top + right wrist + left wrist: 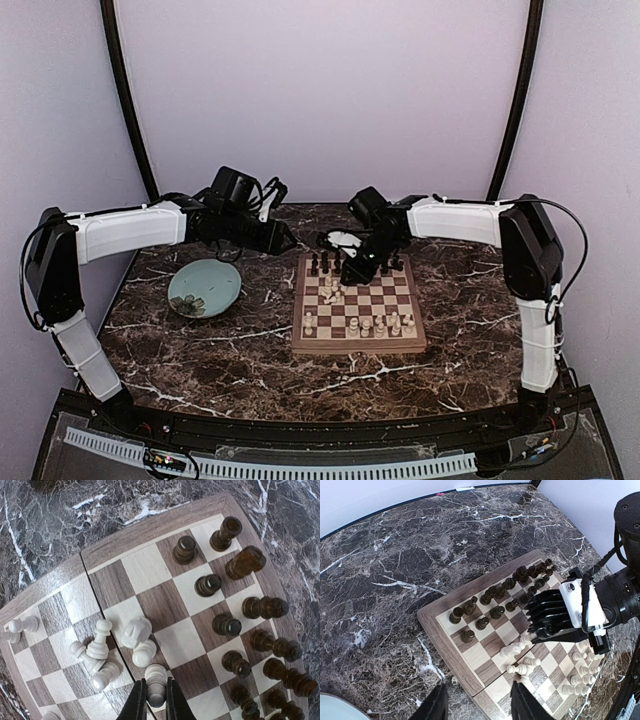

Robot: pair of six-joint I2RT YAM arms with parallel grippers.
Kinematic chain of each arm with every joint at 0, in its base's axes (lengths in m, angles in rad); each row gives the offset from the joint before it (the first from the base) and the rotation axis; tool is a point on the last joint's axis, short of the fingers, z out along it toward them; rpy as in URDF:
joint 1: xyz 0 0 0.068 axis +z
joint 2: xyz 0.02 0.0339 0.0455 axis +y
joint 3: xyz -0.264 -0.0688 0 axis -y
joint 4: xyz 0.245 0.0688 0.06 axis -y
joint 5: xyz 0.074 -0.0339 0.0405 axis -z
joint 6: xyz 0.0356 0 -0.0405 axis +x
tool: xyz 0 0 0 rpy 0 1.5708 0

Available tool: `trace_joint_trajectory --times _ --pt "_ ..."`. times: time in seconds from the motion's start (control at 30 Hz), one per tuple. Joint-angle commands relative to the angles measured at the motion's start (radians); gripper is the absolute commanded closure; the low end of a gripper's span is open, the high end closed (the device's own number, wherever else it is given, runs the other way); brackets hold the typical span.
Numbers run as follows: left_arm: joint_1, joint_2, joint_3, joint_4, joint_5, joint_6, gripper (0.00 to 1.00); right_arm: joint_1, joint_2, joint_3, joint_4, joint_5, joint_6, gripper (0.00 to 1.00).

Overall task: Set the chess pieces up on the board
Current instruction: Pick up the bishop from the chessboard, then place the bishop on c1.

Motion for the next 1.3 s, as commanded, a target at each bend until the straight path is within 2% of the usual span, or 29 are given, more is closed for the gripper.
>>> trace_joint_trajectory --times 0.0,0.3,0.47,0.97,1.27 --pt "0.005 -0.052 0.031 -0.008 0.011 0.008 0.56 -0.02 -0.104 -0.05 -0.005 0.021 -0.001 0.94" --pt "0.004 -0.052 0.031 -0.009 0.008 0.01 0.55 -0.015 -0.234 -0.152 -0.004 0.0 -0.013 0.94" --pt "0.004 -0.052 0.031 -0.009 0.008 0.009 0.56 0.032 -0.268 -0.188 -0.01 -0.036 -0.043 0.94" --pt "0.004 -0.058 0.03 -0.012 -0.002 0.015 0.56 0.206 -0.204 -0.186 -0.037 -0.002 -0.095 0.94" --pt "0.004 -0.062 0.031 -0.012 -0.001 0.015 0.56 0.243 -0.188 -0.207 -0.056 0.028 -0.128 0.93"
